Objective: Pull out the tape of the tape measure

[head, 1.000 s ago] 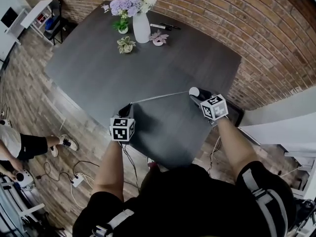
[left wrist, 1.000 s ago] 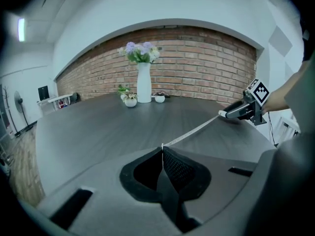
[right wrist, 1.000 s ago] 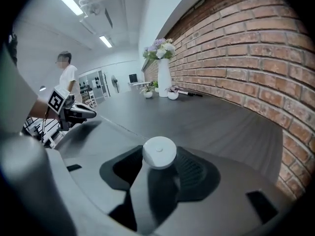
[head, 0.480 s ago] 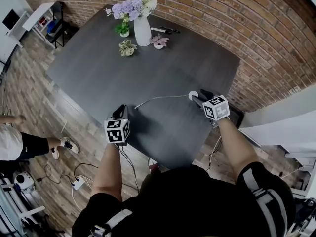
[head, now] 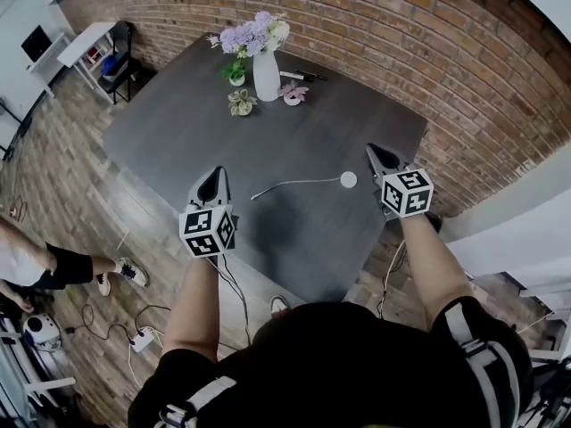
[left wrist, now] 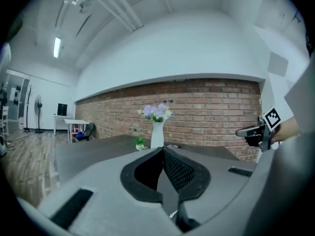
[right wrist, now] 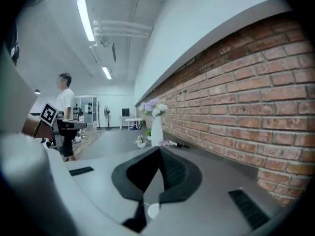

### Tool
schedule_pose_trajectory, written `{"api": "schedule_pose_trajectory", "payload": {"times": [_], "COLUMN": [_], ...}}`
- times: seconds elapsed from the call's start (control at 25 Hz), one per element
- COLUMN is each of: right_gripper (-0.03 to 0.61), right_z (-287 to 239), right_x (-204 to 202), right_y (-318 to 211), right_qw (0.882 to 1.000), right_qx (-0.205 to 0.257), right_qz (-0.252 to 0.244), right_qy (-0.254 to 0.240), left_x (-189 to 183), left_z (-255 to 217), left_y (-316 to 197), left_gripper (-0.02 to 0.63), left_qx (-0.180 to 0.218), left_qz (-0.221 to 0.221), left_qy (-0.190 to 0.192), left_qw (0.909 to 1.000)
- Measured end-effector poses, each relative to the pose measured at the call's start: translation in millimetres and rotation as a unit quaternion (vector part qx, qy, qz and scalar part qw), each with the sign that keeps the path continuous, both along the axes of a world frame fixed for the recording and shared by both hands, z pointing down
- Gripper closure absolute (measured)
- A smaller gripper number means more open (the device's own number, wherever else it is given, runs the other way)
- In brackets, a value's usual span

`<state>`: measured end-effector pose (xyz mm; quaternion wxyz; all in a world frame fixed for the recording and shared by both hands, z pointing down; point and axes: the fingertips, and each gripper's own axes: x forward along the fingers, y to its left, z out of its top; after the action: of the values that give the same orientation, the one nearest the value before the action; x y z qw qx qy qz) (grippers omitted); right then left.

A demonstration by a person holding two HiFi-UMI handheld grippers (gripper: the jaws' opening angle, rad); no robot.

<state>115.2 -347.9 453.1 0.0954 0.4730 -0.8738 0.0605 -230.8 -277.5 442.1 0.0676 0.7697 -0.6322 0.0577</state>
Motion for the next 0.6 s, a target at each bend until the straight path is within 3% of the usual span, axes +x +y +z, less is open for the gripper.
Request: {"api": "schedule_pose_trajectory", "payload": {"times": [0.24,0.6], "right_gripper": [0.581,0.581], "right_z": [-67,-92], "right_x": [0,21], "right_y": [23,45], "right_qw": [0.997,0.994], "right_qx": [0.069,0.088], "right_qz": [0.0,0.022], "right_qy": [-0.041,-0.057], "left_x": [11,26], "left_z": [-56,-65], "left_y": [15,28], "left_gripper": [0.604,0.604], "left_qx": [0.056,0.061], "left_qz": [0.015,0.031], "left_qy": [0.011,0.011], "left_qw": [0.9983,0.9976]}}
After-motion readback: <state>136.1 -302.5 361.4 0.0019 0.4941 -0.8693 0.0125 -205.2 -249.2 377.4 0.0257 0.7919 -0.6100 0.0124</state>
